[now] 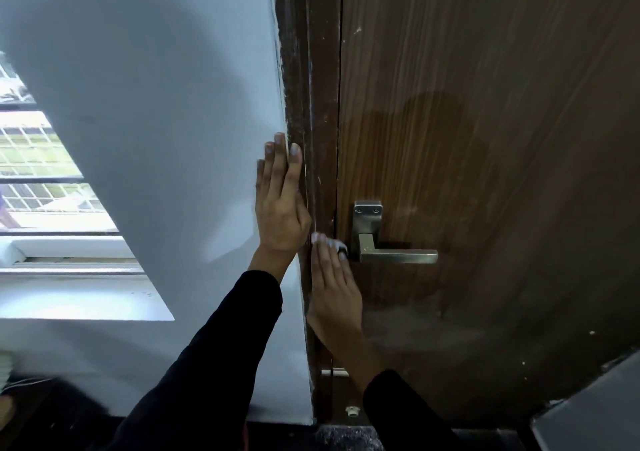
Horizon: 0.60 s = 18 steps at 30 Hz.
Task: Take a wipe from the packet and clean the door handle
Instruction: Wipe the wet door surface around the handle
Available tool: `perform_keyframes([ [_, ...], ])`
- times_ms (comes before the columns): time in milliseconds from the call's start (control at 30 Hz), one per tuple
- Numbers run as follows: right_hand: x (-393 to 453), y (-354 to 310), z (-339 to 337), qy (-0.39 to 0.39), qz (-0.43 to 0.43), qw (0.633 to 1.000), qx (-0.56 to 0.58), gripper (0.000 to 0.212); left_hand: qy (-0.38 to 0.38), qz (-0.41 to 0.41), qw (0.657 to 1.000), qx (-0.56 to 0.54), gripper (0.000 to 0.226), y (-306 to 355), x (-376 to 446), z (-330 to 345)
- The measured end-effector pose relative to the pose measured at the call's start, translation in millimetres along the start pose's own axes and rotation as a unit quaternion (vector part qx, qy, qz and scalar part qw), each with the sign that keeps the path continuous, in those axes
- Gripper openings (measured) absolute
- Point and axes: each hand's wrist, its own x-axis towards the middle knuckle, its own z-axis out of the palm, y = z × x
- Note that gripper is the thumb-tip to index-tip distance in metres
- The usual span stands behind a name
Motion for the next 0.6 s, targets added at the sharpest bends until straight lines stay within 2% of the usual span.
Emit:
perform_keyframes([
  [100,44,-16,-37,0.059,0.021,0.997,0.044,0.097,-0.009,-0.004,1.000,-0.001,0.051,2,2,-4],
  [200,76,-21,-63,0.100,0.016,0.994,0.041,0.099,-0.010,-0.004,1.000,0.004,0.047,5,4,-10],
  [367,35,-18,-40,0.071,0.011,0.996,0.060,0.094,-0.032,0.005,0.999,-0.002,0.040,8,8,-24],
  [500,13,-20,-24,0.028,0.028,0.997,0.059,0.102,-0.044,0.001,0.999,0.014,0.056,8,8,-26],
  [600,36,-26,-40,0.047,0.036,0.997,0.054,0.103,-0.050,0.010,0.999,0.008,0.043,10,8,-26],
])
